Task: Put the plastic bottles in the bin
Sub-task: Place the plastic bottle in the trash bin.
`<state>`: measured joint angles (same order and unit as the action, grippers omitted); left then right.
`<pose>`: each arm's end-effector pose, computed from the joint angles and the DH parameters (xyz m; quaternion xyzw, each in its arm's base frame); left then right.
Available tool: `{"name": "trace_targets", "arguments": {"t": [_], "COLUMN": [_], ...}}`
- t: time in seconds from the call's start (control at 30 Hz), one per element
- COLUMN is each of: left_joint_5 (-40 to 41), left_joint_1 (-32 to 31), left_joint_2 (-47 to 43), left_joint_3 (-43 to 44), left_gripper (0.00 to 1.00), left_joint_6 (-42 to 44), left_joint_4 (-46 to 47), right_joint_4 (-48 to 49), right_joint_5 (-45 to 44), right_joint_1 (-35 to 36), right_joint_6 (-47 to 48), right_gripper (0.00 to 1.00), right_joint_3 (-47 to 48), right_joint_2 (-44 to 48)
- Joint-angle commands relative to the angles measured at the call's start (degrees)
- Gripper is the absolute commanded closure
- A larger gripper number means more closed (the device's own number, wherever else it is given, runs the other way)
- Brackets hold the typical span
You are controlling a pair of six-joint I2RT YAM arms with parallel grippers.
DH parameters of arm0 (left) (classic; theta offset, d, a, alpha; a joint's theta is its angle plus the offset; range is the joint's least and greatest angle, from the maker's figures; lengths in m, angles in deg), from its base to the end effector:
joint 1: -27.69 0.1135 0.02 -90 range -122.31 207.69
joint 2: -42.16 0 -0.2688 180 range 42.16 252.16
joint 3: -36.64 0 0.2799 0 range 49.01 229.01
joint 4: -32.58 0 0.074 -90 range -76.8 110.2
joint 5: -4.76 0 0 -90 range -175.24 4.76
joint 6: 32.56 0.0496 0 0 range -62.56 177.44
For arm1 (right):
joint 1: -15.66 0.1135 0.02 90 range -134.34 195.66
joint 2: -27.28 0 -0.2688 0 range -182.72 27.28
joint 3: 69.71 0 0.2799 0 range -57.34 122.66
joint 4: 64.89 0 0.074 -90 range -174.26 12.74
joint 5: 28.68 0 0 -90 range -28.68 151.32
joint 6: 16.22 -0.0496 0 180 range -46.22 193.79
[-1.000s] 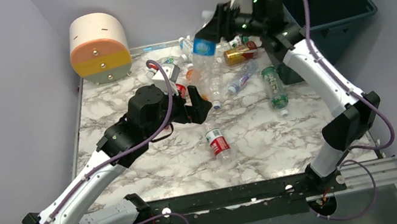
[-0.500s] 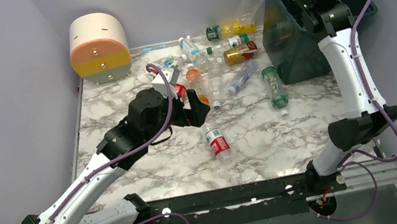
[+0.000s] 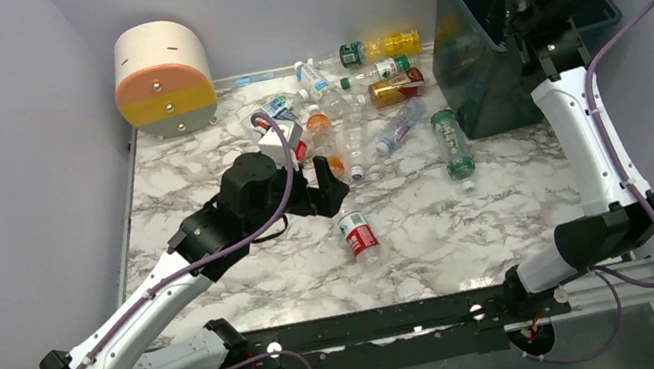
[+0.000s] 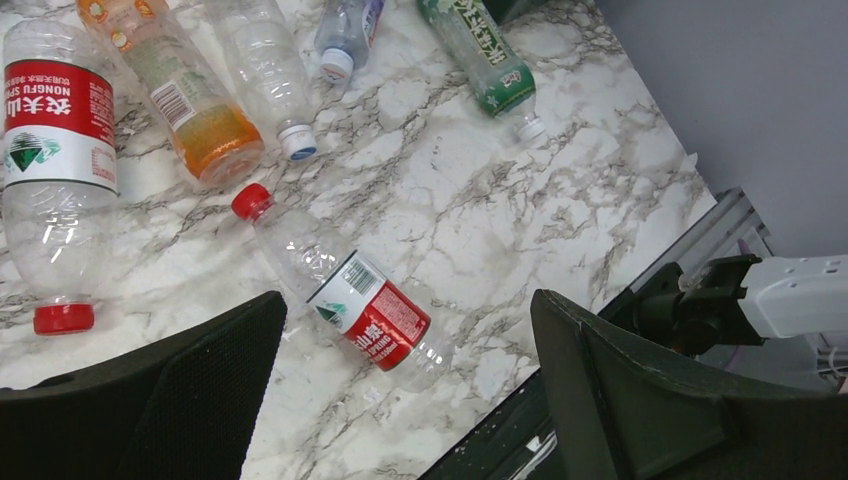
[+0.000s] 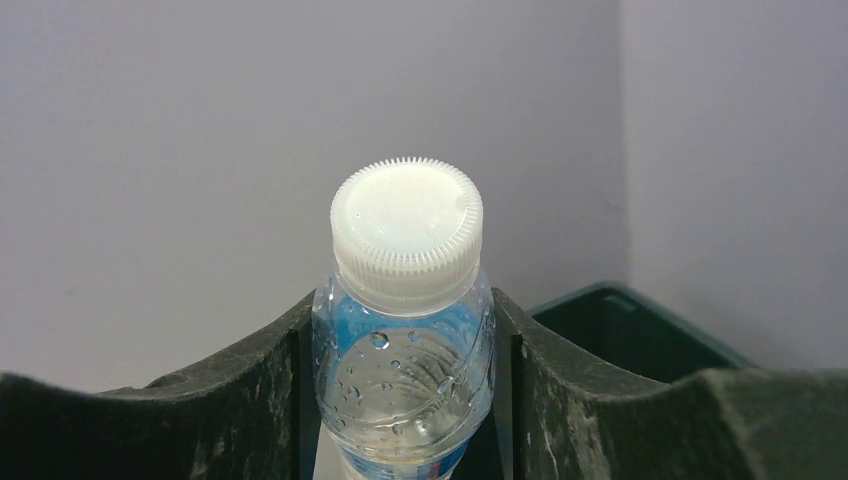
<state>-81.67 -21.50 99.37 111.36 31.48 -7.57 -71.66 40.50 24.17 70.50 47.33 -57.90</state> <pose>0.1692 -0.1912 0.3761 0.1505 0.8182 -0.3175 0.4551 0.3430 0.0335 0.5801 0.1282 0.5342 -0.0112 0.8355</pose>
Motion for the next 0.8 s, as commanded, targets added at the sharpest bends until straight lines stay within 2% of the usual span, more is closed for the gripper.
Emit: {"name": "trace_targets", "arguments": {"t": [0.0,0.23,0.53,0.57,0.63,0.7,0.77], "left_joint_5": [-2.32,-3.76,-3.57,-3.57,-3.64,-3.94,-4.25], "left_joint_1": [0.14,0.15,0.1,0.13,0.1,0.2,0.17], "left_joint_2": [-0.49,0.96,2.32,2.89,4.25,5.49,6.38], "left_joint_3": [-0.97,-0.57,-1.61,-1.59,-1.32,-1.19,-1.25], "left_gripper": [0.01,0.01,0.01,0.01,0.01,0.01,0.01], "left_joint_6": [-0.69,-0.48,-0.8,-1.0,-1.55,-1.9,-2.35], "left_joint_4": [2.91,3.03,2.58,2.24,1.45,0.79,0.62], "right_joint_4": [11.37,11.36,-7.5,-9.83,-13.84,-16.33,-16.17], "right_joint_5": [-13.42,-18.31,-12.06,-11.32,-9.51,-8.04,-5.52], "right_joint_1": [-0.42,-3.49,-11.04,-11.4,-12.18,-12.59,-12.64], "right_joint_6": [8.61,8.33,-4.28,-5.68,-7.85,-9.3,-9.79], "right_gripper": [0.43,0.43,0.4,0.38,0.27,0.23,0.09], "right_joint_3": [-1.44,-4.57,6.65,8.02,10.36,11.47,10.77], "right_joint_2": [-0.73,-3.1,-14.6,-16.19,-18.5,-19.61,-19.42]}}
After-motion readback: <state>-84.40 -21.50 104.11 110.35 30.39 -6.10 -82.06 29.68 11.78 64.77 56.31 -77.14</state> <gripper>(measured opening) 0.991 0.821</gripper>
